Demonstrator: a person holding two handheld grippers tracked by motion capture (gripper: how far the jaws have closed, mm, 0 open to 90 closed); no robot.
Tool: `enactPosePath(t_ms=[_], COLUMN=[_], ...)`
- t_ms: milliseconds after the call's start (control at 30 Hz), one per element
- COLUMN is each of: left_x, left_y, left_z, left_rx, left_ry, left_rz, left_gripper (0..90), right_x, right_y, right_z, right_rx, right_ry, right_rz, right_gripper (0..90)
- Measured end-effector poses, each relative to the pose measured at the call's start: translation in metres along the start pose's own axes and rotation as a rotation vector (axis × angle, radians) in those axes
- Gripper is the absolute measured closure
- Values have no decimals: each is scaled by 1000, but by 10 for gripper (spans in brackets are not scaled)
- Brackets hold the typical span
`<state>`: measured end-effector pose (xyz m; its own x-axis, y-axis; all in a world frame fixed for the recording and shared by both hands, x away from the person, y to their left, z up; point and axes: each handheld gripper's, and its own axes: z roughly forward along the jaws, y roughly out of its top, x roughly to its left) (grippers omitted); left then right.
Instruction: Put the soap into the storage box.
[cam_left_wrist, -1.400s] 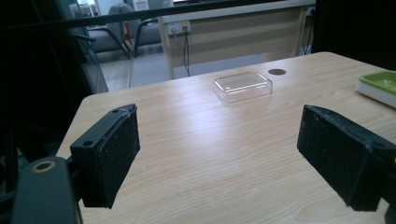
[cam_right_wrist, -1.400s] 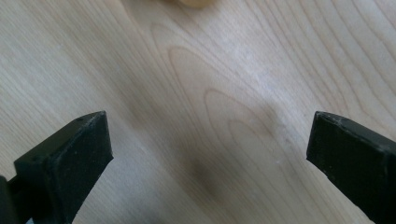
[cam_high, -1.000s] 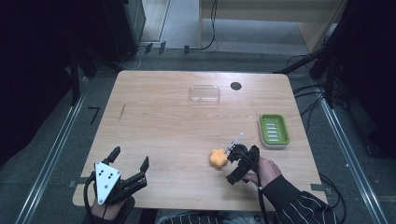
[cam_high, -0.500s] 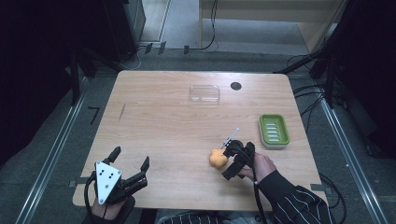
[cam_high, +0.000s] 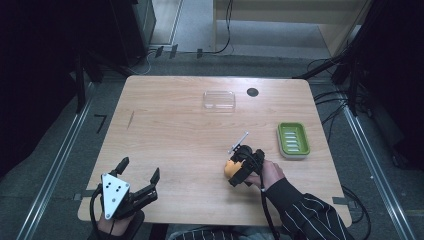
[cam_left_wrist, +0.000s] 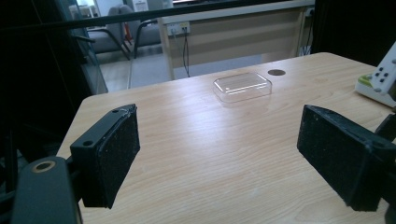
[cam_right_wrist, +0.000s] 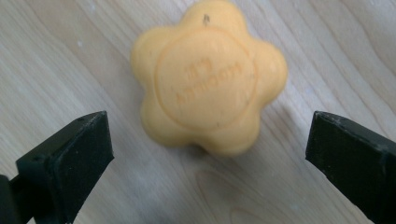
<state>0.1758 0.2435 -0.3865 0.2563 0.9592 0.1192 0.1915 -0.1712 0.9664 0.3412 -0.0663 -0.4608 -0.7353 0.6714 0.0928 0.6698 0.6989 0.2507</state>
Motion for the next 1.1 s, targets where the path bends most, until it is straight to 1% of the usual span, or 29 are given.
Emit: enactPosePath(t_ms=[67,133,167,200,300,367,400,433,500,533,567,600,800,867,900,933,967,1033,1067,1100], left_x=[0,1,1,1,1,1,1,0,1,1,1,1,0,0,0,0,0,0,0,0], left_y=[0,0,0,0,0,0,0,0,0,0,0,0,0,0,0,0,0,0,0,0], left_z=[0,0,0,0,0,0,0,0,0,0,0,-1,0,0,0,0,0,0,0,0], left_rx=[1,3,3,3,-2,-1,-1,-2,-2,-2,-2,-2,-3,-2,-2,-2,-2,-2,-3,-3], left_ry=[0,1,0,0,-1,0,0,-1,-1,-1,-1,-1,-1,-1,-1,-1,-1,-2,-2,-2], left_rz=[-1,-3,-2,-2,-6,-7,-7,-4,-4,-6,-6,-7,-2,0,-1,-1,-1,0,-2,-2], left_gripper=[136,137,137,137,137,137,137,136,137,136,136,136,136,136,136,136,136,136,136,137], right_x=[0,0,1,1,1,-2,-2,-2,-1,0,0,-1,-2,-1,-1,-2,-2,-3,-3,-3], right_y=[3,5,6,6,7,6,6,5,5,5,5,6,6,6,6,7,7,7,7,7], right_z=[2,3,4,4,7,7,7,7,5,4,4,3,3,4,4,5,5,6,5,5], right_rx=[-13,-14,-10,-10,9,11,11,16,19,18,18,27,32,28,29,23,21,16,20,17], right_ry=[1,7,-2,-2,-20,-26,-26,-16,-14,-16,-16,-24,-32,-33,-30,-25,-21,-13,-3,2], right_rz=[7,22,18,18,29,31,31,38,23,17,17,14,27,41,47,42,47,47,58,61], right_gripper=[44,80,104,104,190,218,218,268,335,360,360,391,390,385,372,358,320,308,284,281])
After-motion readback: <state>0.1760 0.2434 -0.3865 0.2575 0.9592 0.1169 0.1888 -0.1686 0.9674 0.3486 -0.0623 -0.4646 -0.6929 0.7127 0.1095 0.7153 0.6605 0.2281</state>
